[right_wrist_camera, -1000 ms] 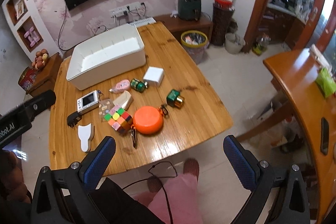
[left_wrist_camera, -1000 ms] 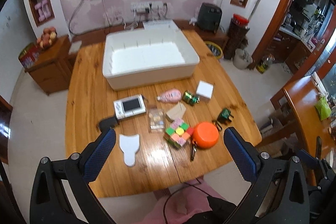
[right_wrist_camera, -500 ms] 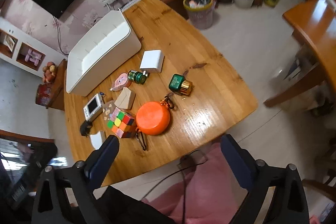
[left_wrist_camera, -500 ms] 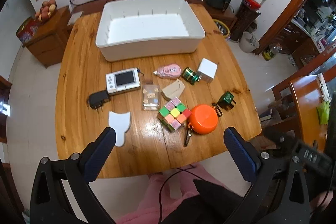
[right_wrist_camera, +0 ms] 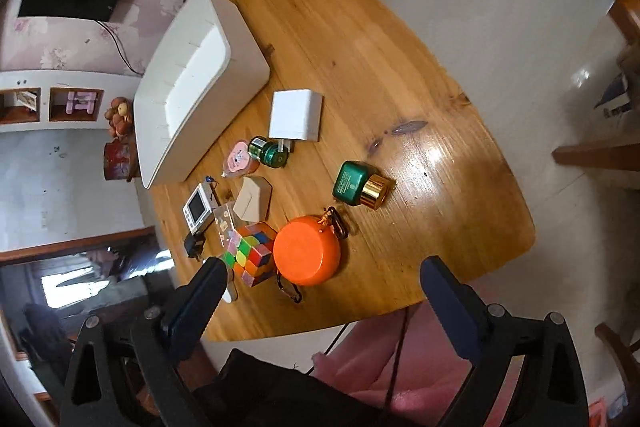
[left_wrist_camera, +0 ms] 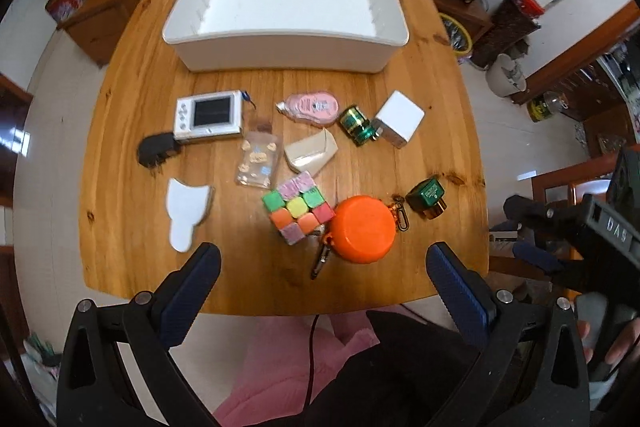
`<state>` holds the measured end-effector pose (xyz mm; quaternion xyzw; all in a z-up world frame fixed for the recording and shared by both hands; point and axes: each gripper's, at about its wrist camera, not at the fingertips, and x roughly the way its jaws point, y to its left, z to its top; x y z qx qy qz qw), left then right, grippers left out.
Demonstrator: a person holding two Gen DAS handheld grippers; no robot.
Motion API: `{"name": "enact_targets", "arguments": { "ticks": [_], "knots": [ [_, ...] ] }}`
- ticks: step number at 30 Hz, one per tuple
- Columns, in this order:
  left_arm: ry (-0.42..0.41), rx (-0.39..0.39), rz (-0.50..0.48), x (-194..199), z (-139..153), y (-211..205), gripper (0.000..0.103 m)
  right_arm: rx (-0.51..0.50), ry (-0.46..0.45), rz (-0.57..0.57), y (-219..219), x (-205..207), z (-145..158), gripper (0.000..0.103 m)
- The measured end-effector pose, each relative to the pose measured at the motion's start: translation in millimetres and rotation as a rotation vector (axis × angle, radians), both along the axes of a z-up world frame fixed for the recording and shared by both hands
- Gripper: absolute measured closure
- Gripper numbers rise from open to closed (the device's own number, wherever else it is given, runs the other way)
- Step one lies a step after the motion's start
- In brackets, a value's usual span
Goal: Organize rigid objects
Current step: 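Grasp the orange round case with the left tool while the right tool grasps the green jar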
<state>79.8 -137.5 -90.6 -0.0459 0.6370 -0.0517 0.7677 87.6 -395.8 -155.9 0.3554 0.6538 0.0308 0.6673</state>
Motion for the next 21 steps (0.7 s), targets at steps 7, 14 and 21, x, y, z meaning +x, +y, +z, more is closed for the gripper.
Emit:
{"name": "enact_targets", "arguments": {
  "ticks": [7, 14, 21],
  "knots": [
    [0.135, -0.001, 0.051, 8, -35, -18, 0.001, 0.078, 0.113, 0.072, -8, 39, -29, 0.005],
    [0.231, 0.004, 0.108, 18, -66, -33, 0.001, 0.16, 0.276, 0.068, -11, 60, -63, 0.005],
    [0.303, 0.01, 0.14, 22, -94, -44, 0.001, 0.191, 0.398, 0.068, -7, 74, -90, 0.005]
  ]
}}
